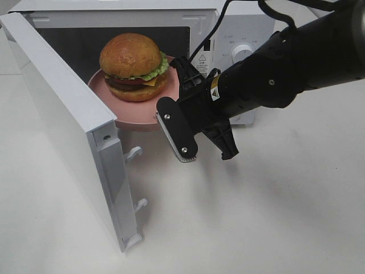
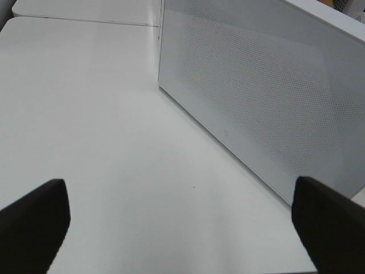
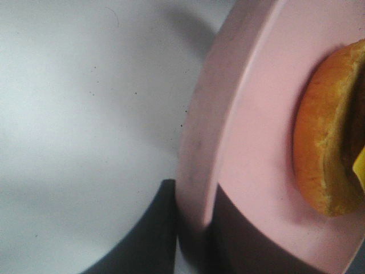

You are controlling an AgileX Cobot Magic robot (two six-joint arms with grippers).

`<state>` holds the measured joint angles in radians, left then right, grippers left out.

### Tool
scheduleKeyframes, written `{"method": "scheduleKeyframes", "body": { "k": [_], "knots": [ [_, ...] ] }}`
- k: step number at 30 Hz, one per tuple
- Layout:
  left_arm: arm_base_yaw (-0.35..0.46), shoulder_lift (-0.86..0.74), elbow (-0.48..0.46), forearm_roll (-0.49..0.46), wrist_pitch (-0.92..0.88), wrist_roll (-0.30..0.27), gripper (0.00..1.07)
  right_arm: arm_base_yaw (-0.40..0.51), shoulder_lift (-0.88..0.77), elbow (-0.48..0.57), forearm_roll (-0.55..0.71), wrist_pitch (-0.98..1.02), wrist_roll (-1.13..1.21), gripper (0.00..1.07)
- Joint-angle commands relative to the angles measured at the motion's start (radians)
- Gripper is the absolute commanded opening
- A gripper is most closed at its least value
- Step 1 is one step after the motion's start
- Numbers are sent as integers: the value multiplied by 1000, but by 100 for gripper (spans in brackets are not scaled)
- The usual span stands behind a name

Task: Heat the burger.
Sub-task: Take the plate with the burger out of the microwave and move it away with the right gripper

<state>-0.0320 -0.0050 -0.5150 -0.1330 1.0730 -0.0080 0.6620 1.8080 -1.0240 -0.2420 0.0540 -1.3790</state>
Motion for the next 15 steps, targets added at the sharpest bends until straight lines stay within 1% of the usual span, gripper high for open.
{"method": "scheduleKeyframes", "body": {
  "k": [1,5,9,12,14,15],
  "knots": [
    [4,-15,1,0,-9,-7,98,-12,-48,7,4,-66,56,0],
    [4,-15,1,0,-9,-7,98,-1,-86,40,-46,-64,115,0],
    [4,-15,1,-2,-9,-6,98,-1,-108,60,-47,-54,146,0],
    [4,-15,1,-1,-9,-6,98,-1,-136,89,-48,-37,150,0],
    [4,-15,1,-1,-9,-6,98,-1,-185,136,-48,-37,155,0],
    [4,-15,1,-1,-9,-6,98,-1,-185,136,-48,-37,155,0]
  ]
}}
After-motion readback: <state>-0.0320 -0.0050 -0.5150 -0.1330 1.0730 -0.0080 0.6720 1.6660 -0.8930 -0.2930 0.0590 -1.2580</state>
